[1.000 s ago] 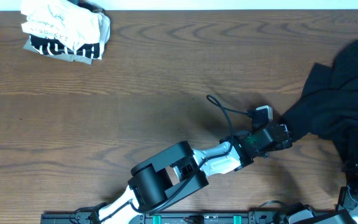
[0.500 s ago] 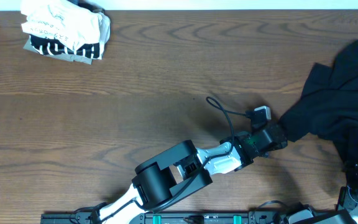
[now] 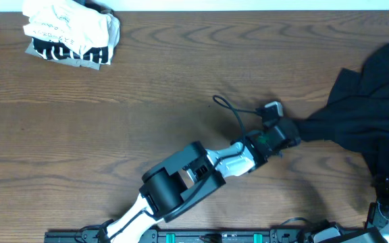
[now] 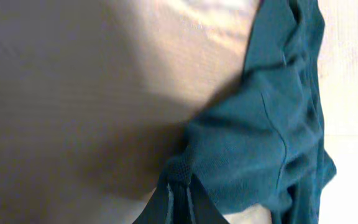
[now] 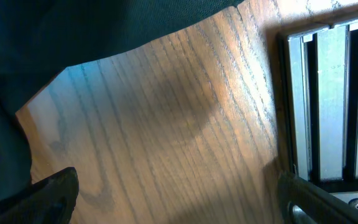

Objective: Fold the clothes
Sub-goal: 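Drag the shirt leftward with the left gripper to spread it, then reach the right gripper to the shirt's lower right corner and grasp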

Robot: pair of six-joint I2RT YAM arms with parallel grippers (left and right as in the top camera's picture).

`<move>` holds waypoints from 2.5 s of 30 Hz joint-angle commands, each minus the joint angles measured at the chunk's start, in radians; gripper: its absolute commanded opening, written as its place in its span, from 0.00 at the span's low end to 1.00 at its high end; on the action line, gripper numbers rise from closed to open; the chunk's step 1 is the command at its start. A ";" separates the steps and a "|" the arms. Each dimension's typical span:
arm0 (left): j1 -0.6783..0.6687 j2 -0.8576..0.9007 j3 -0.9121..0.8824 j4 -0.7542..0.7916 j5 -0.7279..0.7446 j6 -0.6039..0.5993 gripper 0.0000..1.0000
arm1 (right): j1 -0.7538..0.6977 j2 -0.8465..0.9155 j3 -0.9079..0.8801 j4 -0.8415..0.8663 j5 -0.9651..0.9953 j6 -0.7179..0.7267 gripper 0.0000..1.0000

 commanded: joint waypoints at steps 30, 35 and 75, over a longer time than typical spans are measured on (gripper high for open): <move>0.699 0.014 0.011 -0.431 0.226 0.103 0.06 | 0.003 -0.001 0.000 -0.087 -0.001 -0.034 0.99; 0.780 0.005 0.011 -0.545 0.228 0.103 0.06 | 0.043 -0.001 0.000 -0.085 -0.039 -0.034 0.99; 0.930 -0.153 0.011 -1.090 0.035 0.171 0.06 | 0.894 -0.001 -0.021 -0.011 -0.124 0.266 0.99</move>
